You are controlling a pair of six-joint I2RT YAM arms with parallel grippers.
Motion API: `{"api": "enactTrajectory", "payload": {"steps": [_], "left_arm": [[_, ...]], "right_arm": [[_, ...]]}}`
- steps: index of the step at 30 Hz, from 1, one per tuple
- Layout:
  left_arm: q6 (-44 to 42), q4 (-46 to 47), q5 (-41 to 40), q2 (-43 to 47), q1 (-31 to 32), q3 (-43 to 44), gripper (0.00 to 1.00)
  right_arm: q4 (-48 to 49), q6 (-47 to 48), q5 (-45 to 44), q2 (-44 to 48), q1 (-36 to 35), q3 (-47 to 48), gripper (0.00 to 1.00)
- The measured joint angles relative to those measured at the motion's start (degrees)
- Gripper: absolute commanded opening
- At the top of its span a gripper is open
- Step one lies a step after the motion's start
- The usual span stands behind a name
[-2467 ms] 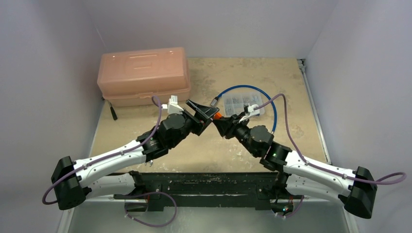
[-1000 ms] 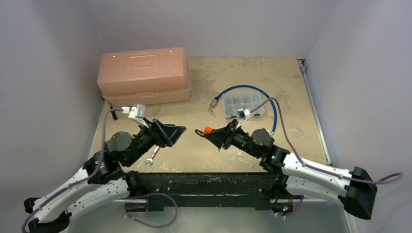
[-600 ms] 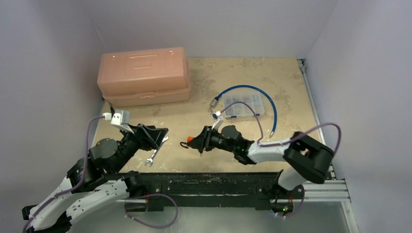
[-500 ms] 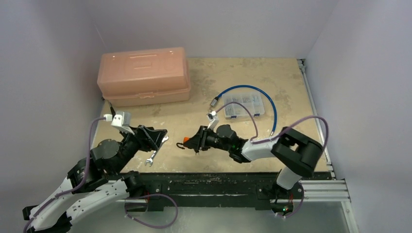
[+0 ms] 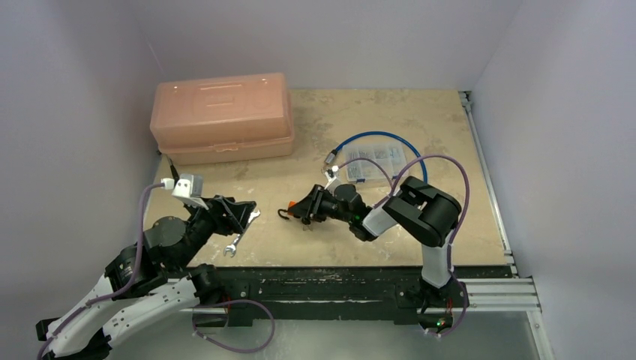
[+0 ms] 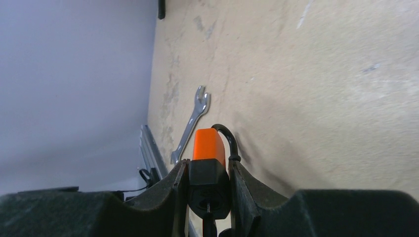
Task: Unlock with the key
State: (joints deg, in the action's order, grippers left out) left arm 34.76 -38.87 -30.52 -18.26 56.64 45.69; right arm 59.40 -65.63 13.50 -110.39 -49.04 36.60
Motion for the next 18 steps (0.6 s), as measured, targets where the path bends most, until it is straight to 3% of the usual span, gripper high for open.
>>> {"api": "enactTrajectory", "payload": {"steps": [14, 16, 18], "left_arm": [[-0.1, 0.2, 0.0, -1.2, 0.0, -0.3, 0.7], [-0.1, 0.1, 0.0, -1.2, 0.0, -0.4, 0.7], [-0.1, 0.1, 0.0, -1.2, 0.0, -0.5, 0.69]], "right_arm": [[-3.7, 1.0, -0.6, -1.1, 2.2, 1.6, 0.0], [-5.1, 1.3, -0.9, -1.1, 2.2, 2.2, 0.14], [-6.6, 1.7, -1.0, -1.1, 2.2, 2.7, 0.36]]}}
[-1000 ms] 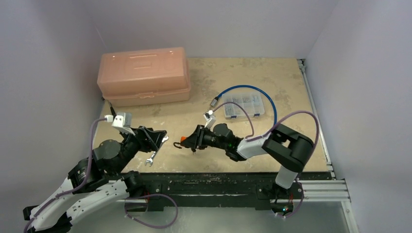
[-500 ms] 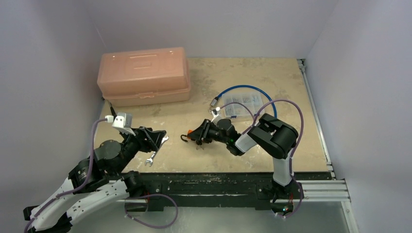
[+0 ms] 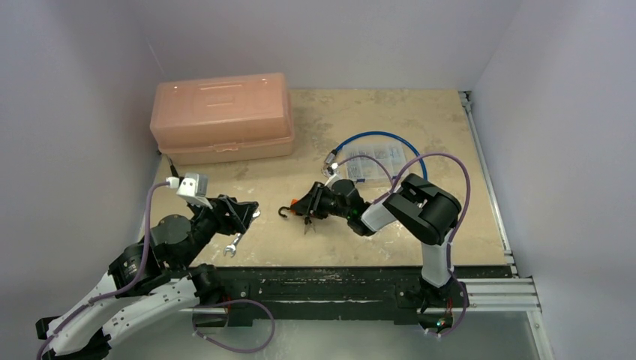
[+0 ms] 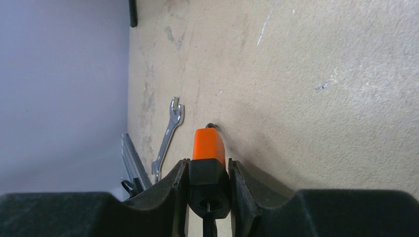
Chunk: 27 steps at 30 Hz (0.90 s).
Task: Unlock with the key
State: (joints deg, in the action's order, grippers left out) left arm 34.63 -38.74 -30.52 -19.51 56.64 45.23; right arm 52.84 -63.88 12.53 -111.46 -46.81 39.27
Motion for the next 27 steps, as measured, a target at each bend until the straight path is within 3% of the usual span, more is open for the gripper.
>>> {"api": "enactTrajectory", "payload": {"steps": [5, 8, 15, 19, 27], "left_arm": [[0.0, 0.0, 0.0, 0.0, 0.0, 0.0, 0.69], [0.0, 0.0, 0.0, 0.0, 0.0, 0.0, 0.69], [0.0, 0.0, -0.2, 0.0, 0.0, 0.0, 0.69], [0.0, 0.0, -0.3, 0.0, 0.0, 0.0, 0.69], [0.0, 0.0, -0.4, 0.0, 0.0, -0.1, 0.69]], "right_arm": [[-2.2, 0.5, 0.1, 0.0, 0.2, 0.4, 0.69], [-2.9, 0.9, 0.0, 1.0, 0.5, 1.4, 0.81], [-8.1, 2.8, -0.7, 4.7, 1.7, 1.4, 0.93], [-16.0, 5.6, -2.7, 9.1, 2.1, 1.6, 0.99], [-34.8, 14.0, -10.2, 16.2, 2.2, 7.3, 0.99]]}}
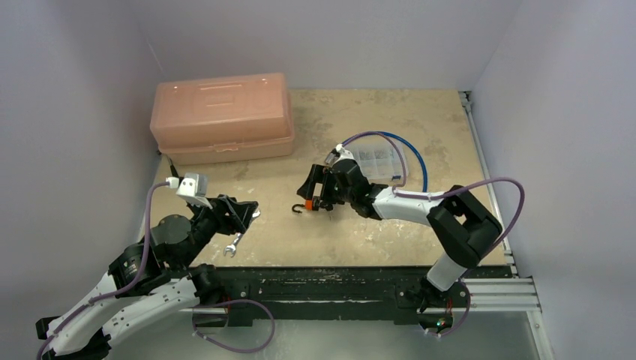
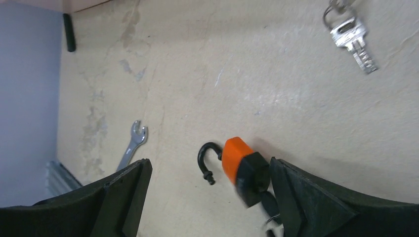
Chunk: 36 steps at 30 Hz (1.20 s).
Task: Unlock with the key
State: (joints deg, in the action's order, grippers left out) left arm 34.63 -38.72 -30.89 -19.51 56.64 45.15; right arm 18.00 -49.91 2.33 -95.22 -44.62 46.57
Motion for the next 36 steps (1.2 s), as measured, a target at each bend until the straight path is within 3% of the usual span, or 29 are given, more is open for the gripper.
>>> {"api": "enactTrajectory", "payload": {"steps": [7, 9, 16, 23, 26, 29, 36], "left_arm": [[0.0, 0.0, 0.0, 0.0, 0.0, 0.0, 0.69], [0.0, 0.0, 0.0, 0.0, 0.0, 0.0, 0.69], [0.0, 0.0, 0.0, 0.0, 0.0, 0.0, 0.69], [0.0, 0.0, 0.0, 0.0, 0.0, 0.0, 0.69], [-0.3, 0.0, 0.0, 0.2, 0.0, -0.1, 0.8], [-0.9, 0.2, 0.0, 0.4, 0.0, -0.1, 0.88], [-1.4, 1.0, 0.0, -0.1, 0.0, -0.7, 0.94]], "right_arm": [[-15.3, 7.5, -9.7, 2.7, -0.5, 7.5, 0.99], [-18.8, 8.8, -12.1, 3.9, -0.7, 8.2, 0.94], [-24.4, 12.0, -15.4, 6.2, -3.7, 9.9, 0.89], [-27.0, 13.5, -16.4, 6.1, -7.6, 13.0, 0.95], [-29.7, 14.4, -16.4, 7.8, -7.8, 14.1, 0.98], [-32.6, 15.8, -16.4, 13.6, -7.9, 15.1, 0.99], [-34.5, 17.8, -19.3, 33.1, -8.0, 16.0, 0.99]]}}
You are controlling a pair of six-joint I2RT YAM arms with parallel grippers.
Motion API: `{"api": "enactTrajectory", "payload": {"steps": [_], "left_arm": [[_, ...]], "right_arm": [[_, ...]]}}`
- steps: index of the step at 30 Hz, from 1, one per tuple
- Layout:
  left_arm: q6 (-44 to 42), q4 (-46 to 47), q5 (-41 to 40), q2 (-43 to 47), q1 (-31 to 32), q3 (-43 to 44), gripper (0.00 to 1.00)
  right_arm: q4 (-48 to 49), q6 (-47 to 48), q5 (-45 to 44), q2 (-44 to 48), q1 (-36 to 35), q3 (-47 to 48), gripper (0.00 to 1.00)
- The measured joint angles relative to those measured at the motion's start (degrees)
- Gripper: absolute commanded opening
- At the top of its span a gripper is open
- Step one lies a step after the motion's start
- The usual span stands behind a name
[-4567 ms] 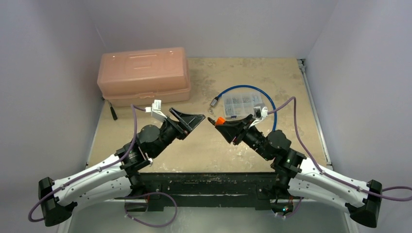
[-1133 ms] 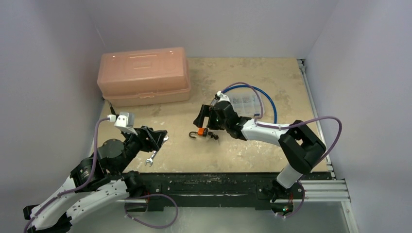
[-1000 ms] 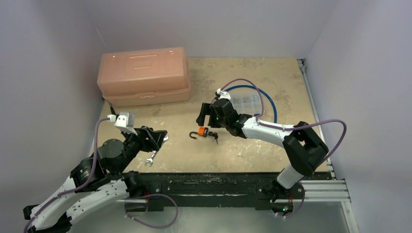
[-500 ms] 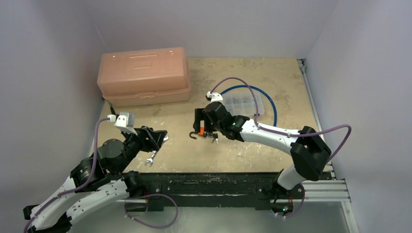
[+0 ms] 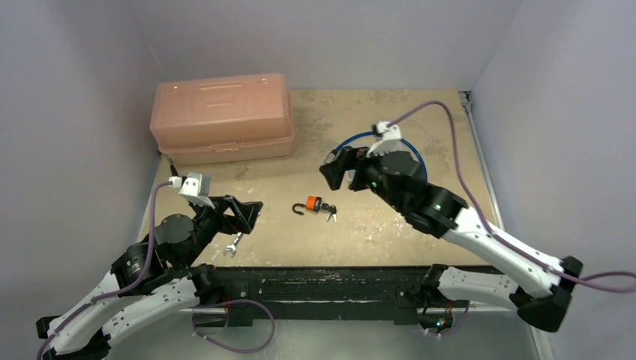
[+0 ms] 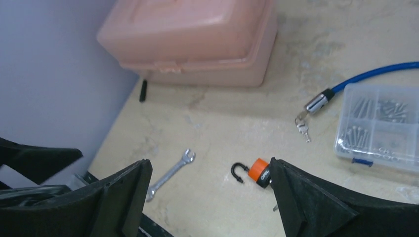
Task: Unlock with the key
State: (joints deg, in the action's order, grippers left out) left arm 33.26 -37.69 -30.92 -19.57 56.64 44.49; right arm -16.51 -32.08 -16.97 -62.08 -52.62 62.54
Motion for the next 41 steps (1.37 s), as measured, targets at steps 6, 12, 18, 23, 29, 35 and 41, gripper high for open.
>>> {"api": "enactTrajectory", "payload": {"steps": [6, 12, 18, 23, 29, 35, 41], "left_arm": [[-1.6, 1.6, -0.5, -2.6, 0.0, 0.0, 0.95], [-3.9, 4.0, -2.6, -6.8, 0.0, -0.4, 0.95], [-4.6, 4.4, -3.9, -9.5, 0.0, -0.9, 0.95], [-5.0, 4.4, -4.7, -9.3, 0.0, -1.1, 0.95], [-5.0, 4.4, -5.5, -8.9, 0.0, -1.2, 0.95], [-5.0, 4.3, -5.8, -8.7, 0.0, -1.2, 0.95], [-5.3, 4.3, -5.8, -8.7, 0.0, -1.2, 0.95]], "right_arm": [[-0.3, -2.6, -5.8, 13.4, 0.0, -5.9, 0.99], [-3.7, -6.3, -11.9, 22.4, 0.0, -13.7, 0.99], [-5.9, -11.5, -15.3, 33.2, 0.0, -21.7, 0.99], [-6.3, -14.6, -15.1, 37.6, 0.0, -27.9, 0.99], [-6.5, -16.8, -15.0, 38.0, 0.0, -30.1, 0.99], [-6.2, -17.7, -15.0, 38.1, 0.0, -30.2, 0.99], [-6.2, -18.0, -15.2, 37.3, 0.0, -30.2, 0.99]]}}
